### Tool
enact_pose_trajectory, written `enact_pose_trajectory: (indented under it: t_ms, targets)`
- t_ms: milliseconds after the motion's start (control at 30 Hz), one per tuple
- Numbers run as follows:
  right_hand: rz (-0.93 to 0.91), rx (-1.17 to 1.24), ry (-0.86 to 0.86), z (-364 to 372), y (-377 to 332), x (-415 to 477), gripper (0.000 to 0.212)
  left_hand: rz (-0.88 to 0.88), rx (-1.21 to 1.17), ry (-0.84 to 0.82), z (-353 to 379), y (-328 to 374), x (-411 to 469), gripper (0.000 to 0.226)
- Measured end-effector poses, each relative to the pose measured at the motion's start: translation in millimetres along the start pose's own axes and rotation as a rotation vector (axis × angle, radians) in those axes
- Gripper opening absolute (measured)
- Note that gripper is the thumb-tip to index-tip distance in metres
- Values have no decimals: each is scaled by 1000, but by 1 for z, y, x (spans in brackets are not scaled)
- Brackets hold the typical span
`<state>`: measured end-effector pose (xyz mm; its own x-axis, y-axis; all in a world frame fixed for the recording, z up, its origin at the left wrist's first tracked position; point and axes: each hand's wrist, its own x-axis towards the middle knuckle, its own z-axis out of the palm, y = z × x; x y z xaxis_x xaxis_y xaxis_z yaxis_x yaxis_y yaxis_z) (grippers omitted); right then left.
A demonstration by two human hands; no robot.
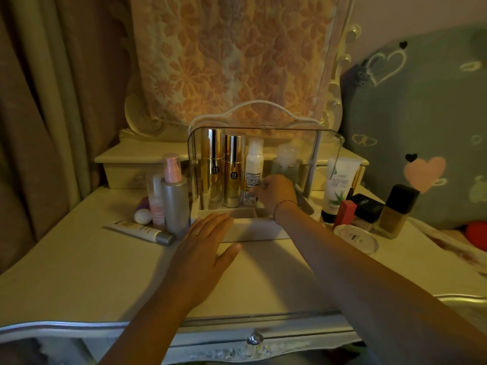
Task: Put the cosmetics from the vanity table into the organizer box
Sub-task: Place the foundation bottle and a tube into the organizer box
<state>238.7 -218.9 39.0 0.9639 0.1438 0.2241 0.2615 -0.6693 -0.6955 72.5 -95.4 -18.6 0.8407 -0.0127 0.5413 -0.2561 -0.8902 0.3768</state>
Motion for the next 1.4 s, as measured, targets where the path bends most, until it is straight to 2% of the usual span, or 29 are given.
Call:
enact_pose_trajectory:
  t_ms: [167,267,433,567,667,767,867,1033,1133,1300,1400]
  targets:
    - [-177,159,231,-38,30,-51,23,-3,31,-23,-2,-1,1,58]
    - [-143,304,345,-68,61,-77,17,-18,63,-34,-3,3,1,58]
    - [-75,281,579,-122,114,-97,15,-31,112,-79,-7,12,1,62]
    - [-1,186,707,-154,151,-95,33,-53,163,-95,-7,18,0,58]
    - [78,173,677,-165,171,-88,51,-62,173,-104,-7,19,-1,58]
    - [163,226,508,-169,185,-79,60,-58,170,-108,-8,20,-2,58]
    - [189,281,391,-167,191,-72,56,-65,158,-105,-8,20,-2,60]
    - [195,284,356,-163,193,-66,40,-67,148,-92,-7,20,-2,59]
    - [148,281,403,-163,192,-70,25,-74,146,-92,-6,19,-2,57]
    - [-31,310,543,-170,174,-82,25,-69,150,-87,-6,18,-1,56]
    - [-180,362,532,-172,146,-91,23,-59,144,-76,-5,16,-2,57]
